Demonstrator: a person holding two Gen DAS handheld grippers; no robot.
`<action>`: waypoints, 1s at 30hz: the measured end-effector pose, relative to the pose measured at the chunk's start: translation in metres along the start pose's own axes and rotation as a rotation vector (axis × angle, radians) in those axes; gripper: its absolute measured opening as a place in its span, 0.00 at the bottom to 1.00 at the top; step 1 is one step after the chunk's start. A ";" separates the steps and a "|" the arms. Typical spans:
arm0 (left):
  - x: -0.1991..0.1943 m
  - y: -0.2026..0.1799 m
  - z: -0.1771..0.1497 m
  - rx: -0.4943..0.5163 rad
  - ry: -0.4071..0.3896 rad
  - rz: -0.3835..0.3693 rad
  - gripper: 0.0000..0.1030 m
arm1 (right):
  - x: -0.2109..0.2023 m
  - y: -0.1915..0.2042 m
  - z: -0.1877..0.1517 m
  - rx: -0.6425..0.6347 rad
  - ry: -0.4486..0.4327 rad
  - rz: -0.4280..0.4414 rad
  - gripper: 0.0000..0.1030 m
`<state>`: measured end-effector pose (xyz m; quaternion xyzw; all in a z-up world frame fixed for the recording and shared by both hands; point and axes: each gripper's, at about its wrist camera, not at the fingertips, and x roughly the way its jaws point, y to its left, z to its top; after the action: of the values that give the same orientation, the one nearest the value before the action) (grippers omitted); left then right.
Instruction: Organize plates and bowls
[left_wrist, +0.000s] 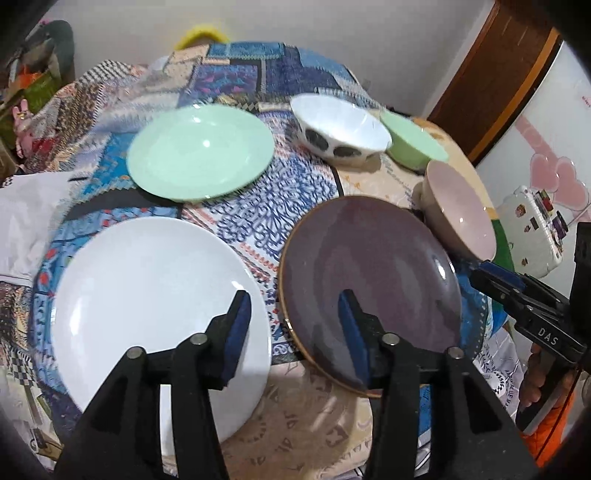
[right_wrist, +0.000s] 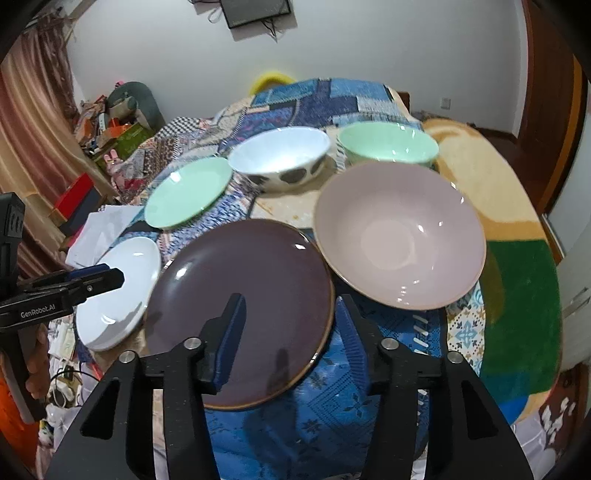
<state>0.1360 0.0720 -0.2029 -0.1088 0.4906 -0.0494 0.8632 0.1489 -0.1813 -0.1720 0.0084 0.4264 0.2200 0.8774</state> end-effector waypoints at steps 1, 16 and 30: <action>-0.006 0.001 -0.001 0.000 -0.014 0.009 0.52 | -0.002 0.003 0.001 -0.004 -0.008 0.001 0.53; -0.066 0.065 -0.025 -0.102 -0.122 0.122 0.83 | 0.018 0.058 0.013 -0.076 -0.004 0.050 0.71; -0.046 0.147 -0.051 -0.221 -0.054 0.188 0.83 | 0.095 0.134 0.027 -0.193 0.100 0.151 0.71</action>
<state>0.0657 0.2169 -0.2241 -0.1581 0.4779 0.0888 0.8595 0.1697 -0.0184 -0.1991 -0.0549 0.4448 0.3256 0.8325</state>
